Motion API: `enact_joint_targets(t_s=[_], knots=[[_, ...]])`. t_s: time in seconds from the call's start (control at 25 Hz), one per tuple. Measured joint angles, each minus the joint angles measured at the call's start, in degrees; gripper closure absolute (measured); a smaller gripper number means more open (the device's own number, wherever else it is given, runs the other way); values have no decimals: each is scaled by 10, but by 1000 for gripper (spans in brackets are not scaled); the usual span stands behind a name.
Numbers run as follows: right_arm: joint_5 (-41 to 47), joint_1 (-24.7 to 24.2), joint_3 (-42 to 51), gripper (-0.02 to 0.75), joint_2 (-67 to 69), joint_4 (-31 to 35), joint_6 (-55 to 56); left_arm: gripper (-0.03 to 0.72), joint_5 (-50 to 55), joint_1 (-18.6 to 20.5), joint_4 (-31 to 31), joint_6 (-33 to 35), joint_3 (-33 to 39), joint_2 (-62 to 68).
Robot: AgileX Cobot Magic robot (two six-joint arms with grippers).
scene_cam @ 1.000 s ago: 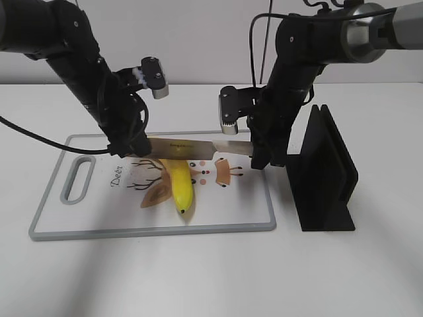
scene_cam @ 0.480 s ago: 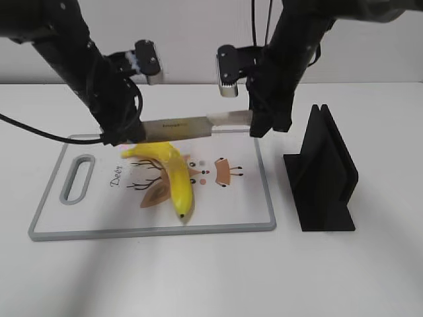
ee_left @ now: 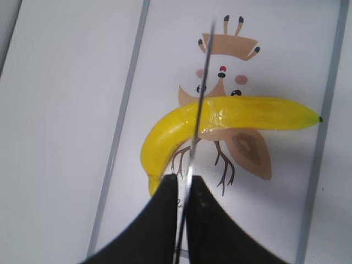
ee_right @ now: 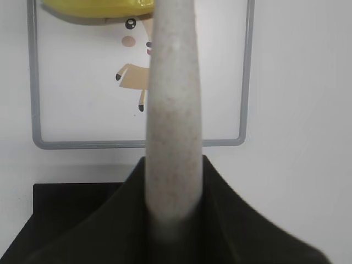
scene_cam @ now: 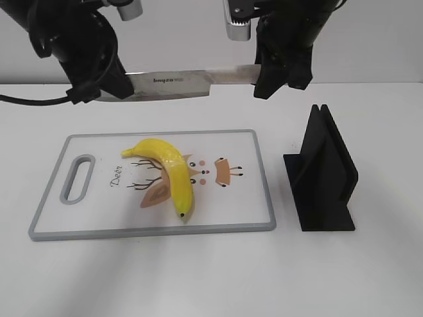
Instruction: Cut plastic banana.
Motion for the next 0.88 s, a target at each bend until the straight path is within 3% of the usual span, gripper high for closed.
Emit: enact_joint_targets(t_s=[0.08, 0.16, 0.24, 0.36, 0.44, 0.6, 0.72, 0.88], knots=[[1, 1, 0, 570, -1, 0, 0, 666, 0, 0, 0, 0, 0, 0], [4, 1, 0, 570, -1, 3, 3, 608, -2, 0, -2, 0, 0, 0], [4, 1, 0, 570, -1, 4, 7, 479, -5, -1, -7, 0, 0, -4], [5, 1, 0, 570, -1, 4, 9, 172, -24, -1, -10, -14, 0, -14], [6, 1, 0, 570, -1, 4, 9, 50, -56, -1, -9, -39, 0, -28], [15, 1, 0, 570, -1, 6, 9, 23, -85, 12, 0, -98, -1, -64], [21, 1, 0, 570, -8, 2, 12, 26, -89, 33, 52, -218, -5, -89], [22, 1, 0, 570, -32, 1, 51, 55, -50, 66, 169, -449, -8, -122]])
